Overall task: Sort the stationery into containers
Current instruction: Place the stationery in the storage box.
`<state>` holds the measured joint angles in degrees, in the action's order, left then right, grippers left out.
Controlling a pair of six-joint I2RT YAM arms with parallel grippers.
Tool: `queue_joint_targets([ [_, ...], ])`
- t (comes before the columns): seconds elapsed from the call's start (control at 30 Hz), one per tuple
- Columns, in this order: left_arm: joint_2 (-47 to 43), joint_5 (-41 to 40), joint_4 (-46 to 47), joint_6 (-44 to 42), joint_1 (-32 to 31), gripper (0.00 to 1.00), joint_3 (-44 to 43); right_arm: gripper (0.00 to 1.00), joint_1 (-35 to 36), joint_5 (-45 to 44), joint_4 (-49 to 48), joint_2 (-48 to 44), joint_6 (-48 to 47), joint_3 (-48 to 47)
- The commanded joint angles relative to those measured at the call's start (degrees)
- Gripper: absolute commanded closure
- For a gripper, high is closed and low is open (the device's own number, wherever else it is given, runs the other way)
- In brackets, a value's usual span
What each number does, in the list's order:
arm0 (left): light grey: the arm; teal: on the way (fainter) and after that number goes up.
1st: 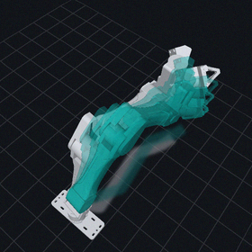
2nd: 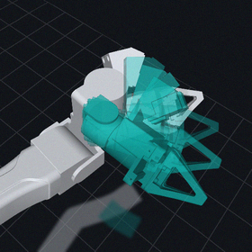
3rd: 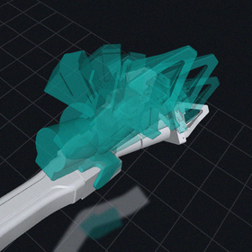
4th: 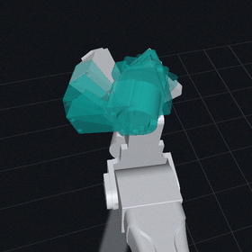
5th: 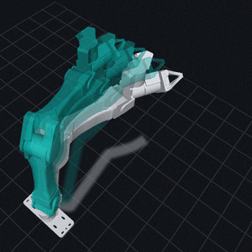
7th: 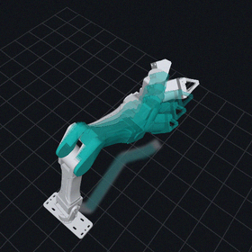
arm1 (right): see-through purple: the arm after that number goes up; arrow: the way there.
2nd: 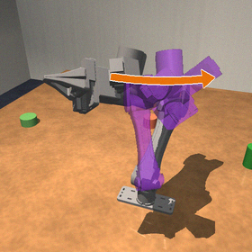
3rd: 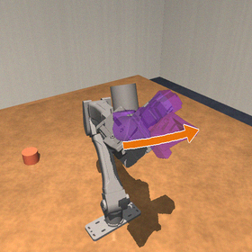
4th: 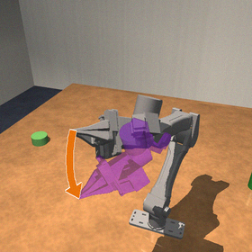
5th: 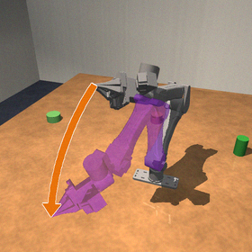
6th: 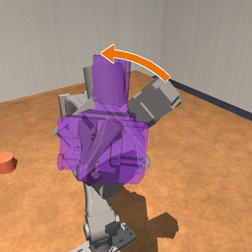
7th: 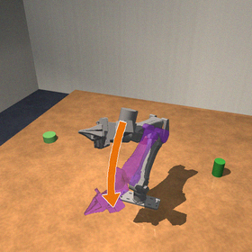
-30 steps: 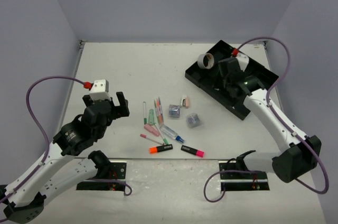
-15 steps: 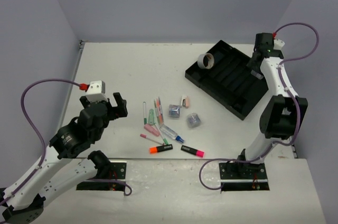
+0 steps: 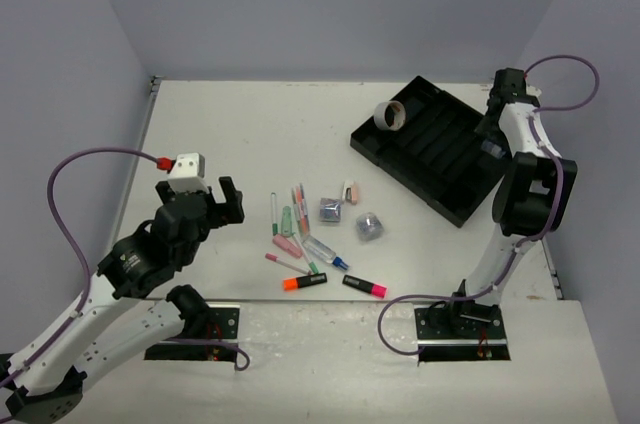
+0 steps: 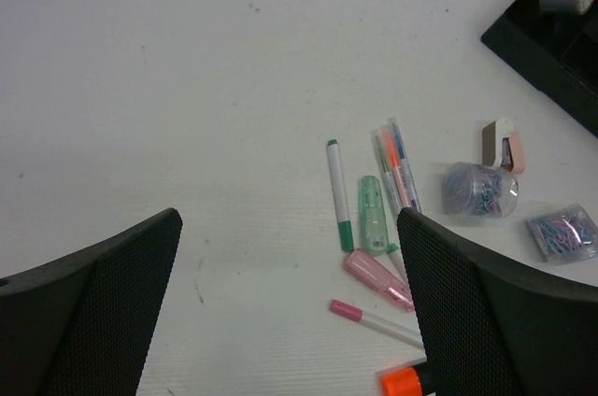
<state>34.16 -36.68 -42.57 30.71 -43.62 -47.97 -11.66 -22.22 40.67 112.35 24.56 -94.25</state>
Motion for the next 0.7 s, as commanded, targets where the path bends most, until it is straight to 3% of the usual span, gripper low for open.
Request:
queue_joint_targets([
  [0.0,-0.84,-0.33,2.84,-1.35,0.21,0.00,0.15,0.69,-1.33,0.80,-2.35,1.00,-1.57,-1.86],
  [0.23,-0.82,0.22,3.23,-1.60,0.20,0.00,0.24,0.62,-1.66,-0.46,-2.42,2.16,-1.90,-0.16],
  [0.3,-0.76,0.40,3.28,-1.70,0.22,0.00,0.24,0.55,-1.68,-0.28,-2.53,2.00,-1.43,0.25],
  [0.33,-0.74,0.46,3.28,-1.73,0.28,0.00,0.24,0.43,-1.61,-0.55,-2.55,2.00,-1.36,0.40],
  [0.4,-0.68,0.46,3.28,-1.79,0.29,0.00,0.24,0.33,-1.70,-0.74,-2.53,1.96,-1.41,0.57],
  [0.67,-1.11,0.07,3.10,-1.70,0.28,0.00,0.24,0.20,1.02,-0.55,0.58,-2.10,-0.74,-1.59],
])
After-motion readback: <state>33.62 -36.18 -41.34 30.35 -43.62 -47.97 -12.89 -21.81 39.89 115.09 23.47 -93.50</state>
